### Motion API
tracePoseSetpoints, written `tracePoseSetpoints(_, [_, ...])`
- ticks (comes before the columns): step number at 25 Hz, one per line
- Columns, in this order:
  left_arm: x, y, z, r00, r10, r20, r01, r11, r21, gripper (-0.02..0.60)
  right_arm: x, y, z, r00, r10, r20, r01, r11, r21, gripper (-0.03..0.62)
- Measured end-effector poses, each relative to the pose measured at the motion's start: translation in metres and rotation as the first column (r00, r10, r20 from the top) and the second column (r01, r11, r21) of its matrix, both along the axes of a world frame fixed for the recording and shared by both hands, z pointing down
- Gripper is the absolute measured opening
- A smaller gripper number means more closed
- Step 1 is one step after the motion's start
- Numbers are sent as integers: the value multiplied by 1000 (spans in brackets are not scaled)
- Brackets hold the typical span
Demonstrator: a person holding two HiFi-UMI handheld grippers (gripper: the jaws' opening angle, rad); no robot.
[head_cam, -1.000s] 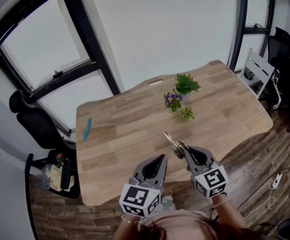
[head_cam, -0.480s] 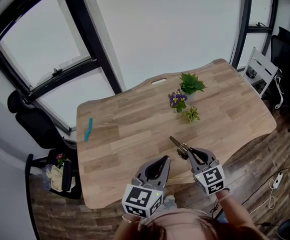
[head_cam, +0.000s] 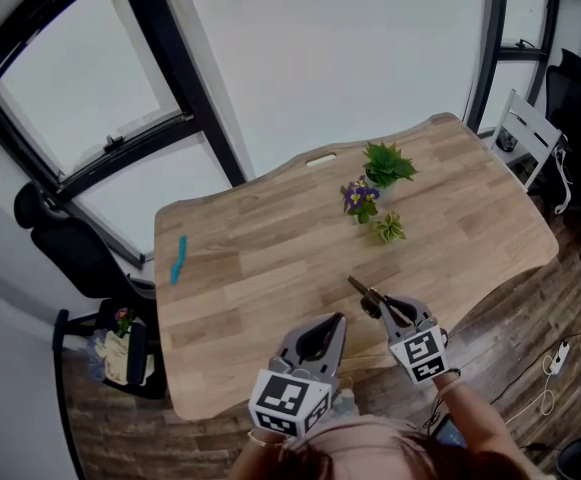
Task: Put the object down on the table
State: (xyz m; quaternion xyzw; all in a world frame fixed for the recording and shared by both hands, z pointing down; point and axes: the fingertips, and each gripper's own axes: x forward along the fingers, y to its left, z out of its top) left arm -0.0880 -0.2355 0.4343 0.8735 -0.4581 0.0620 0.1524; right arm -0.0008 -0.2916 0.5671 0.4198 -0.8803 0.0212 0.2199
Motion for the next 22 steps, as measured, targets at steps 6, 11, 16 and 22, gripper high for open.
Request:
tracePoseSetpoints(6, [1, -2, 3, 1000, 6, -3, -6, 1000, -7, 2, -1, -5, 24, 999, -4, -44, 3, 1000, -26, 8])
tracePoseSetpoints(11, [2, -3, 4, 1000, 6, -15, -6, 1000, -13, 3, -2, -6, 42, 997, -12, -79, 8, 999, -46, 8])
tracePoseSetpoints(16, [2, -4, 4, 999, 5, -34, -6, 1000, -22, 3, -3, -7, 59, 996, -2, -86, -5, 997, -79, 8])
tracePoseSetpoints(22, [0, -4, 5, 999, 2, -41, -3, 999, -32, 2, -6, -8, 75, 994, -2, -111, -9, 995, -98, 8])
